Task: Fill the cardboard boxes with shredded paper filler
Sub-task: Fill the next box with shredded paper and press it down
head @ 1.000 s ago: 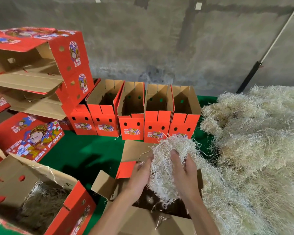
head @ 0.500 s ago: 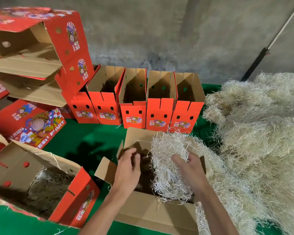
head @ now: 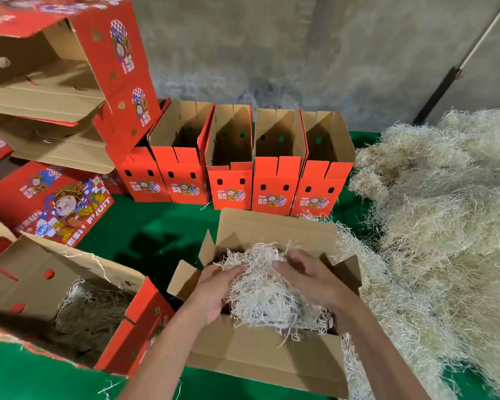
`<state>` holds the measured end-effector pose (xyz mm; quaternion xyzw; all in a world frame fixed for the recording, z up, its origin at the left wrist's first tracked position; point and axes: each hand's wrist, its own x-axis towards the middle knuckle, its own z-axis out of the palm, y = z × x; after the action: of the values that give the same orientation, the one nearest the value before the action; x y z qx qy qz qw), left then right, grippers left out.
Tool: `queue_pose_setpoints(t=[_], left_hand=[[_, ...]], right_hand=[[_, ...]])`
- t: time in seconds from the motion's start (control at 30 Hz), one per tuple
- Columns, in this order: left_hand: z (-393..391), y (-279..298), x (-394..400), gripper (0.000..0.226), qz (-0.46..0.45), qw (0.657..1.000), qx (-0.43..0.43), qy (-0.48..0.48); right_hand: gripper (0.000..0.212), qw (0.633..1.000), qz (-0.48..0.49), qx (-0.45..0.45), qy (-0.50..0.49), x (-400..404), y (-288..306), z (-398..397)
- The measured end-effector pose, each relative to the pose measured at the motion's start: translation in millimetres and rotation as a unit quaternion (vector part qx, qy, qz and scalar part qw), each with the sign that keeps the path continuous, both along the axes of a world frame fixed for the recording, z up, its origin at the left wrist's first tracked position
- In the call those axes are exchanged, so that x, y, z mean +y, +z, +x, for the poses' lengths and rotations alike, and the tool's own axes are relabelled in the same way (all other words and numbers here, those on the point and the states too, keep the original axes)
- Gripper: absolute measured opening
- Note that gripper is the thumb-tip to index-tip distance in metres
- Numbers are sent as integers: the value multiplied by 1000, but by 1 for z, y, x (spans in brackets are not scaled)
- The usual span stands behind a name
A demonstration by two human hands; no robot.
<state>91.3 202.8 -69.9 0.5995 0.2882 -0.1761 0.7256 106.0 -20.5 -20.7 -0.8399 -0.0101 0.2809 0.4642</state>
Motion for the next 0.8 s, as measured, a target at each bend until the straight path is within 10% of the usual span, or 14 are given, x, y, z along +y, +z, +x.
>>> queue_pose_setpoints(t=[0.13, 0.27, 0.37, 0.57, 0.8], left_hand=[[-2, -9, -13, 65, 371, 919, -102, -85], [-6, -10, -18, 42, 530, 823, -160, -131], [-9, -11, -14, 58, 596, 769, -149, -177], [-18, 0, -14, 64, 628, 715, -139, -274], [-10, 9, -15, 30, 602, 698, -177, -345]], right_hand=[[104, 985, -124, 86, 88, -11, -4, -2], [80, 968, -207, 58, 129, -12, -15, -7], [45, 946, -292, -47, 134, -6, -21, -7], [42, 935, -309, -120, 129, -1, -16, -4], [8, 928, -282, -169, 174, 13, -14, 12]])
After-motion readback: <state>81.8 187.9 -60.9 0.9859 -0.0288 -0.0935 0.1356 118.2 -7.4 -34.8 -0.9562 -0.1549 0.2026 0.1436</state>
